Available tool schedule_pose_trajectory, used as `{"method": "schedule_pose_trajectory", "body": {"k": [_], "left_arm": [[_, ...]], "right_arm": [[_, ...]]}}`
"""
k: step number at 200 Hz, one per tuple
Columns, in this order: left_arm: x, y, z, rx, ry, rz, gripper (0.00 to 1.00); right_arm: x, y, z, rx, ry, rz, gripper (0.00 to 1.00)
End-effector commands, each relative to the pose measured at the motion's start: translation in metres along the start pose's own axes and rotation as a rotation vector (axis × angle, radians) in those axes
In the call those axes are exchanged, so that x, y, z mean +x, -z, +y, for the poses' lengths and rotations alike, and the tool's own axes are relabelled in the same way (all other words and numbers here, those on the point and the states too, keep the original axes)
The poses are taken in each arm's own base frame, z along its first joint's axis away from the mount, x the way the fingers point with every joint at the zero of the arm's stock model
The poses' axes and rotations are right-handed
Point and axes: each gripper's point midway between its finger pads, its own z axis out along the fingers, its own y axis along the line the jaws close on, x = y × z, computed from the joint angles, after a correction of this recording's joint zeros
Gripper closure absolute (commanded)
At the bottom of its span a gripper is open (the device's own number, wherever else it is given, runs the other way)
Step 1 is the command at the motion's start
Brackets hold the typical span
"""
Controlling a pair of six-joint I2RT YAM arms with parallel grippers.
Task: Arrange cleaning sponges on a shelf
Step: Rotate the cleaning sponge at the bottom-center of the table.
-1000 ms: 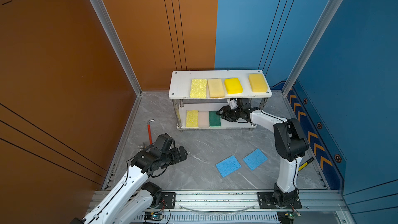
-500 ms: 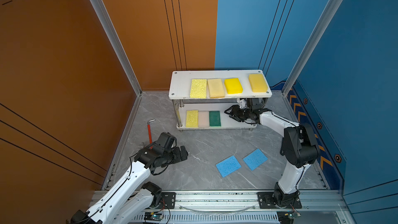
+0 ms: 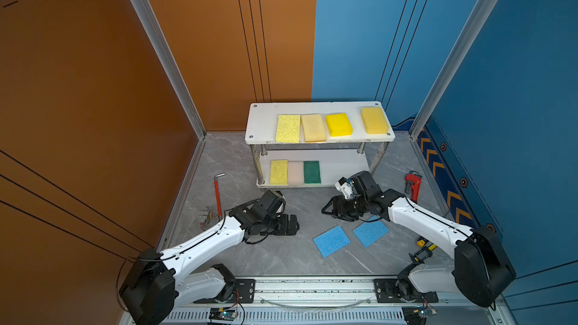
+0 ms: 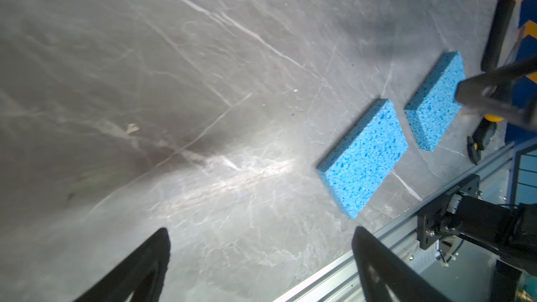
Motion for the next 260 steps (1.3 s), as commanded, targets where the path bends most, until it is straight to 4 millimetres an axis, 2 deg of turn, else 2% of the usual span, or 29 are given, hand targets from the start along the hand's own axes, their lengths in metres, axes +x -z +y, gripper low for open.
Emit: {"method": "schedule_pose_trajectory", "body": {"k": [1, 21, 35, 51, 69, 98, 128, 144, 166, 218, 260], "left_arm": [[-0.017, -0.013, -0.040, 0.171, -0.040, -0.048, 0.02], [-0.023, -0.026, -0.050, 0.238, -0.035, -0.054, 0.02], [-0.025, -0.033, -0.054, 0.263, -0.031, -0.043, 0.02], [-0.026, -0.041, -0.057, 0.272, -0.026, -0.022, 0.02], [-0.027, -0.049, -0.058, 0.274, -0.017, -0.013, 0.02], [-0.029, -0.059, -0.057, 0.257, -0.001, -0.008, 0.02], [-0.029, -0.058, -0.052, 0.237, 0.020, -0.025, 0.01], [-0.029, -0.055, -0.048, 0.231, 0.032, -0.036, 0.00], [-0.028, -0.052, -0.046, 0.232, 0.041, -0.040, 0.00], [-0.023, -0.043, -0.033, 0.214, 0.077, -0.078, 0.00], [-0.019, -0.031, -0.018, 0.199, 0.108, -0.105, 0.00]], "right_arm": [[0.061, 0.000, -0.030, 0.090, -0.074, 0.156, 0.33], [0.092, -0.004, -0.045, 0.084, -0.128, 0.231, 0.29], [0.106, -0.012, -0.052, 0.088, -0.144, 0.275, 0.27], [0.113, -0.018, -0.063, 0.130, -0.135, 0.306, 0.26], [0.113, -0.022, -0.076, 0.176, -0.134, 0.301, 0.27], [0.089, -0.023, -0.087, 0.190, -0.146, 0.210, 0.26], [0.050, -0.016, -0.091, 0.166, -0.176, 0.091, 0.26], [0.028, -0.017, -0.086, 0.132, -0.182, 0.056, 0.26], [0.009, -0.024, -0.076, 0.115, -0.159, 0.059, 0.26], [-0.020, -0.042, -0.057, 0.095, -0.120, 0.091, 0.26], [-0.030, -0.055, -0.045, 0.078, -0.106, 0.124, 0.26]]}}
